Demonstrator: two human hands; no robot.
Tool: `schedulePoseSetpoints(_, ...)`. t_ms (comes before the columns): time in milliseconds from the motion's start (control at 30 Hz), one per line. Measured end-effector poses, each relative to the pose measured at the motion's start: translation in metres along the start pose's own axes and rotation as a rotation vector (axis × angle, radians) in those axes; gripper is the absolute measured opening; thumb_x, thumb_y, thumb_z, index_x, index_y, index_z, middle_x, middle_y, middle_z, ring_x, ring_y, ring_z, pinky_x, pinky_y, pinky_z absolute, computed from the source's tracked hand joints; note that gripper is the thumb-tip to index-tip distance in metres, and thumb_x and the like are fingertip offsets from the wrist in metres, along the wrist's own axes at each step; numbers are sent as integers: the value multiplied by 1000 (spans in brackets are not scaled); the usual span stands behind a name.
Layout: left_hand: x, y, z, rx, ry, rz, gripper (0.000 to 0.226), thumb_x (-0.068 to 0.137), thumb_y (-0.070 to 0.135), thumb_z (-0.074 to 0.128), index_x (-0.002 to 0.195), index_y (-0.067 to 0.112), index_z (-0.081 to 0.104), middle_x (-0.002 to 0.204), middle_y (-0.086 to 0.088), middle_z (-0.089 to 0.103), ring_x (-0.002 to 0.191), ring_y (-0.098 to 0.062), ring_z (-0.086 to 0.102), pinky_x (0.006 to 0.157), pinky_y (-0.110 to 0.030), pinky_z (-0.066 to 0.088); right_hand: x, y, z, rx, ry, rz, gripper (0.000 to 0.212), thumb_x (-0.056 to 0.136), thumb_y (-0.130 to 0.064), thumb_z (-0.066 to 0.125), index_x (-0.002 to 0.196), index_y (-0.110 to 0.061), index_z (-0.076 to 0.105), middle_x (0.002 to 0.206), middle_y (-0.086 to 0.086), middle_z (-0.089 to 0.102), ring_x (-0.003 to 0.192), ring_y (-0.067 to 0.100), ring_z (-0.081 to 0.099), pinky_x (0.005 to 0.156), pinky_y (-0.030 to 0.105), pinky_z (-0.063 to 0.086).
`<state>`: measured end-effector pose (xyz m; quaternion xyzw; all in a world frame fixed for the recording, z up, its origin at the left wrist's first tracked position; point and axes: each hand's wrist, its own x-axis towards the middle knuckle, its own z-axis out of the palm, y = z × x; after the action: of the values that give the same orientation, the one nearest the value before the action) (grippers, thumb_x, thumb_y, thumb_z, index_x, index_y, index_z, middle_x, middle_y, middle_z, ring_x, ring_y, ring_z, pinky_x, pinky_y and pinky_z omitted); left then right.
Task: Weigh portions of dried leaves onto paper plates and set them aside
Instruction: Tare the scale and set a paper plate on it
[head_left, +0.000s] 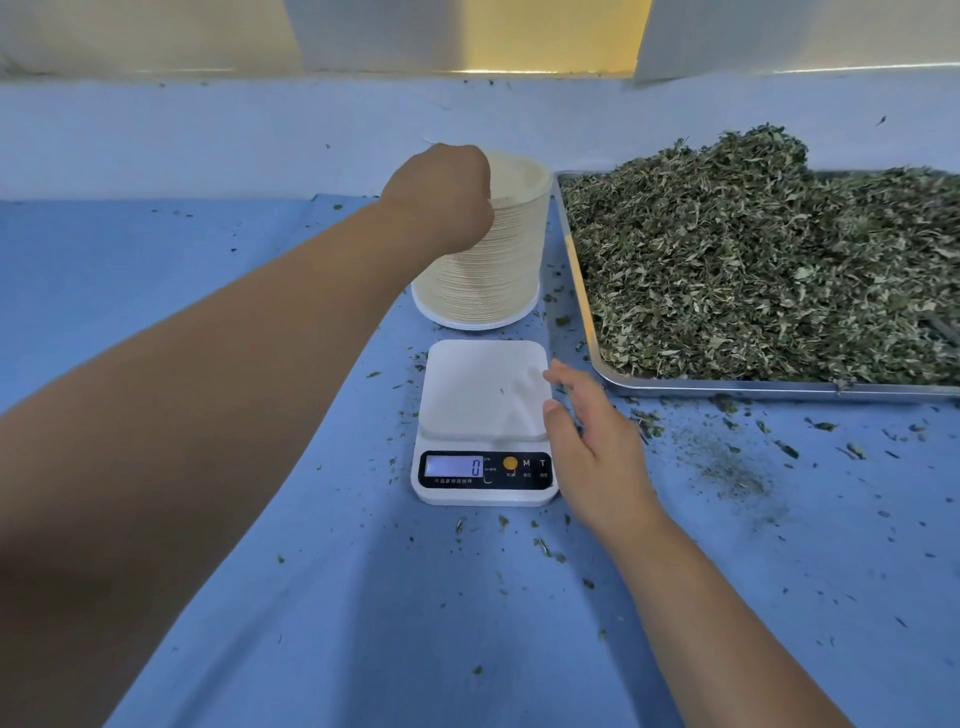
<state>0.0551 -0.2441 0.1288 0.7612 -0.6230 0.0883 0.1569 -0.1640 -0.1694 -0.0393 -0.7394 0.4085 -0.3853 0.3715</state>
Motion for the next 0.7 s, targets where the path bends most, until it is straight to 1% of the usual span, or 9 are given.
schedulePoseSetpoints(100,-1,-4,3,-6,-8,-1,20,94,9,46,95,10,65,102,-13,68,85,-32,59,71,-32,45,0,0,-1,-16,-8,4,33,102,-31,45,134,-38,52,110,18,65,56,18,54,58,29,46)
schedulePoseSetpoints(167,-2,-5,2,-42,-43,11,27,99,19,44,92,5,66,89,-11,65,90,-34,62,67,-33,45,1,-1,0,-21,-3,7,33,103,-30,46,135,-37,52,116,19,63,61,20,57,63,31,47)
schedulePoseSetpoints(233,-4,-5,0,-50,-61,15,34,100,26,46,94,2,69,89,-12,68,90,-33,64,69,-35,49,1,0,0,-13,6,1,34,102,-30,46,135,-36,53,105,11,67,51,13,49,56,31,44)
schedulePoseSetpoints(267,-4,-5,-1,-51,-51,16,32,100,26,48,98,4,71,94,-13,71,91,-32,64,73,-36,51,1,1,0,-4,6,-5,33,102,-30,45,134,-36,53,90,2,69,47,8,43,49,27,41)
schedulePoseSetpoints(333,-3,-7,-2,-91,-28,8,27,98,24,52,101,8,74,99,-11,73,93,-30,64,76,-34,51,1,2,1,4,-3,-12,33,103,-30,44,134,-36,52,60,-14,56,45,5,38,46,18,35)
schedulePoseSetpoints(367,-2,-8,-2,-123,-22,0,26,98,23,53,101,8,75,99,-10,73,94,-29,64,77,-34,51,1,3,1,3,-2,-10,32,103,-30,44,134,-35,52,54,-18,50,45,5,38,46,16,35)
schedulePoseSetpoints(567,-1,-9,-5,-191,27,-18,25,98,21,54,87,9,72,91,-4,71,86,-22,60,70,-29,41,1,1,2,13,-9,-7,32,103,-30,45,133,-37,52,54,-16,49,45,4,38,47,15,35)
schedulePoseSetpoints(633,-3,-8,-5,-148,35,-11,26,100,22,50,93,9,73,93,-7,71,90,-26,62,71,-32,43,1,0,2,16,-6,-13,32,103,-30,45,133,-37,52,53,-12,47,45,6,40,46,17,35)
schedulePoseSetpoints(700,-9,-7,-4,-81,78,17,29,103,22,44,103,8,70,100,-11,70,93,-30,62,73,-34,46,1,-3,2,53,7,-8,30,103,-28,46,131,-37,54,71,-6,63,61,10,59,54,23,44)
